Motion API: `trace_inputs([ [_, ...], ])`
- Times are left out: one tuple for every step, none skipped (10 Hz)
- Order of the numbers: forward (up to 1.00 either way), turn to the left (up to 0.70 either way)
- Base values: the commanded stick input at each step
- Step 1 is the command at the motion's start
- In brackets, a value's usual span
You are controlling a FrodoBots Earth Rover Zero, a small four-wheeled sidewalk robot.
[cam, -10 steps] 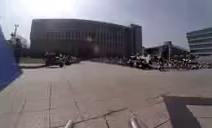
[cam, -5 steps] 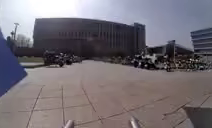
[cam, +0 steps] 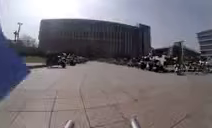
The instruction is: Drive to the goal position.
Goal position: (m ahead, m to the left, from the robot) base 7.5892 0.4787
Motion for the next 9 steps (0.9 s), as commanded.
trace_inputs([
  [1.00,0.00],
  [1.00,0.00],
  [1.00,0.00],
  [1.00,0.00],
  [1.00,0.00],
  [1.00,0.00],
  [1.00,0.00],
  [1.00,0.00],
  [1.00,0.00],
])
